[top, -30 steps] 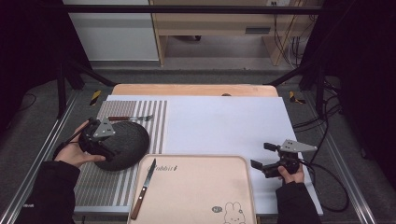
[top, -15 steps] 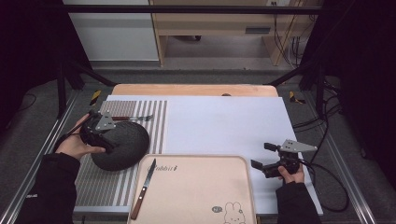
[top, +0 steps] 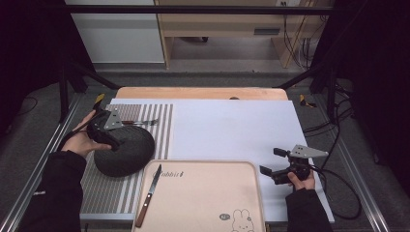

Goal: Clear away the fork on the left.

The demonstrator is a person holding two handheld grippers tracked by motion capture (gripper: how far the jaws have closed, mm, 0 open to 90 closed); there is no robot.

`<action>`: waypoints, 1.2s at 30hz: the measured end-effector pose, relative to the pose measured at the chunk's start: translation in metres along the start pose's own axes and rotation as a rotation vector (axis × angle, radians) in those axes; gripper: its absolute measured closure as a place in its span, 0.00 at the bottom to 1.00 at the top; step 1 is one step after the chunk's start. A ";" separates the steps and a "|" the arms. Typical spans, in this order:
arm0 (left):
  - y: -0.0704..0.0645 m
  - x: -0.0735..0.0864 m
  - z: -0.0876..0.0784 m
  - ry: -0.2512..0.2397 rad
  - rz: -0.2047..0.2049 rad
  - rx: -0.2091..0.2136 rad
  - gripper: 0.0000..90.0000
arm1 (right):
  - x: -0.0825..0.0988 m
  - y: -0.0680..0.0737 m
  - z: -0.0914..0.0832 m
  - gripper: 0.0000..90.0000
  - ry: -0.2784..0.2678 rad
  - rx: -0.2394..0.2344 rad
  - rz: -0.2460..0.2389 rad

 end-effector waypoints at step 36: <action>0.032 0.010 0.051 0.031 0.088 -0.078 0.11 | 0.001 -0.001 0.002 0.00 0.015 0.009 -0.001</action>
Point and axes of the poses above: each handheld gripper's, and its own axes: z roughly forward along the jaws, x roughly out of its underside, y roughly to its left, the point moved 1 cm from there along z, roughly forward along the jaws, and after that the axes turned 6 degrees about -z, right-handed, at the moved point
